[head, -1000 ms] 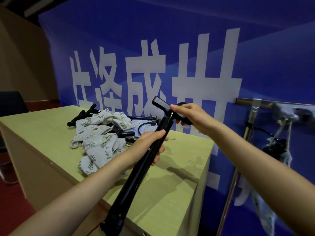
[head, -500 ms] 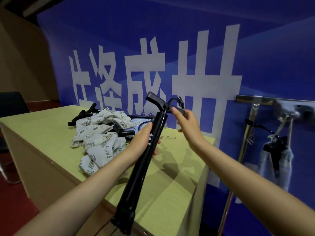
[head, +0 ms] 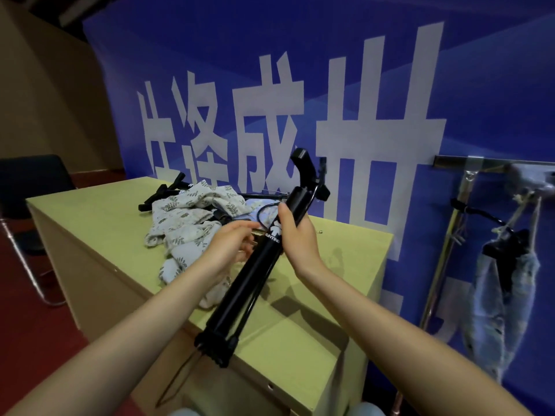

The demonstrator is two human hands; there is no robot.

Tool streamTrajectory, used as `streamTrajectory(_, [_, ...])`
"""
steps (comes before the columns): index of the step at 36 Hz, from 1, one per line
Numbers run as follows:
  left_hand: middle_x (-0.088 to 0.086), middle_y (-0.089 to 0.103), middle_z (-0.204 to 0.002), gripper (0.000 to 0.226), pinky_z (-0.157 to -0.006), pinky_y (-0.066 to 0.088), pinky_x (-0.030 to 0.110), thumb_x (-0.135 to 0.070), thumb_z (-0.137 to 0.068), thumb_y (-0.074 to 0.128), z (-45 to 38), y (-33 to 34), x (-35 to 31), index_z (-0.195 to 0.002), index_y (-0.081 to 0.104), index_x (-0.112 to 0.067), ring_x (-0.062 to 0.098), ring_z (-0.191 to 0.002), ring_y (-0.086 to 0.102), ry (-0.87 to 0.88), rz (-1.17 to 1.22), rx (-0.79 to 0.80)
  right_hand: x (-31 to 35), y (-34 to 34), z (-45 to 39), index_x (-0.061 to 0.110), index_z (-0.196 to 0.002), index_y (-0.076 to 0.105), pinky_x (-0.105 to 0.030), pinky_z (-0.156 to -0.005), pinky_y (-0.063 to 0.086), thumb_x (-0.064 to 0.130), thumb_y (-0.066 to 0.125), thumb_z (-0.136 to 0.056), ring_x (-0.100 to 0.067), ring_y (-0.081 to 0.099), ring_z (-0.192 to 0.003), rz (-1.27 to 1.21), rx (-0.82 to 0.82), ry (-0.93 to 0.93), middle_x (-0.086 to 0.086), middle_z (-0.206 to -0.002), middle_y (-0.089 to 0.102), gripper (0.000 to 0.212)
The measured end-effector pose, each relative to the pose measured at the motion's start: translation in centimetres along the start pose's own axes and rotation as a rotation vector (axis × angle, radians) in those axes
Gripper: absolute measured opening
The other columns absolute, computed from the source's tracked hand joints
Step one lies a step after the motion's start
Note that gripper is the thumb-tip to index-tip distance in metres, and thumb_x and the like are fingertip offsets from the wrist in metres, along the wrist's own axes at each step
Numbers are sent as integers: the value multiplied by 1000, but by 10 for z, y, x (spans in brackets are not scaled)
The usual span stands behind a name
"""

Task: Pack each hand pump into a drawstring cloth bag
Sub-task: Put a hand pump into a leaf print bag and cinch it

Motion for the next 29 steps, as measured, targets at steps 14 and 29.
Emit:
streamTrajectory(14, [-1, 44, -60, 32, -44, 24, 23, -31, -99, 40, 1, -65, -55, -74, 55, -18, 13, -46, 35, 107, -430, -220, 61, -53, -93, 17, -85, 54, -43, -87, 53, 49, 49, -96, -17, 62, -81, -372, -275, 48, 2, -79, 59, 34])
streamTrajectory(29, [20, 69, -109, 58, -83, 49, 37, -58, -90, 50, 4, 14, -44, -109, 64, -5, 34, -98, 62, -283, 561, 185, 65, -106, -82, 14, -89, 52, -30, -79, 57, 40, 50, -98, -16, 65, -88, -462, -289, 47, -2, -88, 63, 28])
Point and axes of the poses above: each hand's wrist, its own z-axis away from the middle knuckle, its own y-axis out of the palm, x = y × z, the point moved 6 cm from there along -z, towards the middle knuckle
